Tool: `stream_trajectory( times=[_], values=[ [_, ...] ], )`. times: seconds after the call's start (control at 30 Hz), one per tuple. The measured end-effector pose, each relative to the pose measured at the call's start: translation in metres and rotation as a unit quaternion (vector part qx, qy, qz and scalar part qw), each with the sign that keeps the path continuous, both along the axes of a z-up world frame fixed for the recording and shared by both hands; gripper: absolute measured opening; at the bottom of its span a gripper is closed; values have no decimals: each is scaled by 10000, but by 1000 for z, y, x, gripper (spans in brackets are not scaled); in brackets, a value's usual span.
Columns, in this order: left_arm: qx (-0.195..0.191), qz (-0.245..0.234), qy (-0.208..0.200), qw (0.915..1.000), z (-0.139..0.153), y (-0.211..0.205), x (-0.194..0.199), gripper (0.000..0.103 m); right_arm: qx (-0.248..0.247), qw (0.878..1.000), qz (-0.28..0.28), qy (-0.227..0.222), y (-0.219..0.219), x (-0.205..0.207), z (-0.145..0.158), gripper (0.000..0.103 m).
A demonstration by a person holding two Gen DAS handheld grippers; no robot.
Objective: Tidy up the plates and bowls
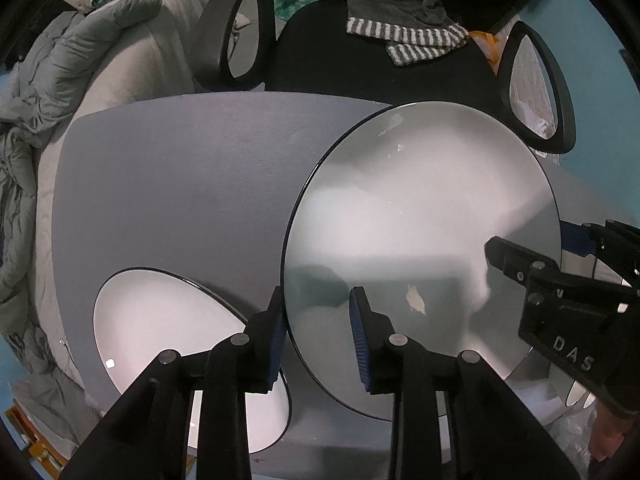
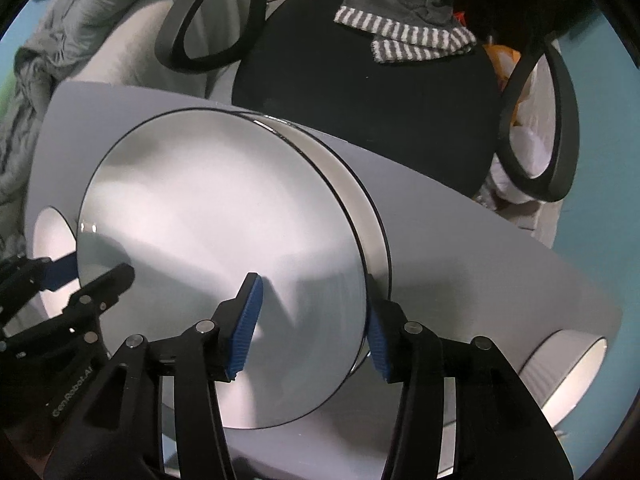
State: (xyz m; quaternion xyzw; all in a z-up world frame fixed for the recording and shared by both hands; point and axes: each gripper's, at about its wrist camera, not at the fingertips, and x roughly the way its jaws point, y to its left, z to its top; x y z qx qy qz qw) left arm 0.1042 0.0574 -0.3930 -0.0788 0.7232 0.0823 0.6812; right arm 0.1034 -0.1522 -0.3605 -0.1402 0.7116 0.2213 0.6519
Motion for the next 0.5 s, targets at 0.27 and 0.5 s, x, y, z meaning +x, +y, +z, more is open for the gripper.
stream_trajectory(
  times=[0.27,0.5],
  values=[
    [110,68,-26,9999,6,-5,-5,31,-348,9989,260,-179,4,-8,5,48],
    [174,168,5,9997,8,-11,-10,33,-501,9966,489,-434,5,-16,12,60]
  ],
)
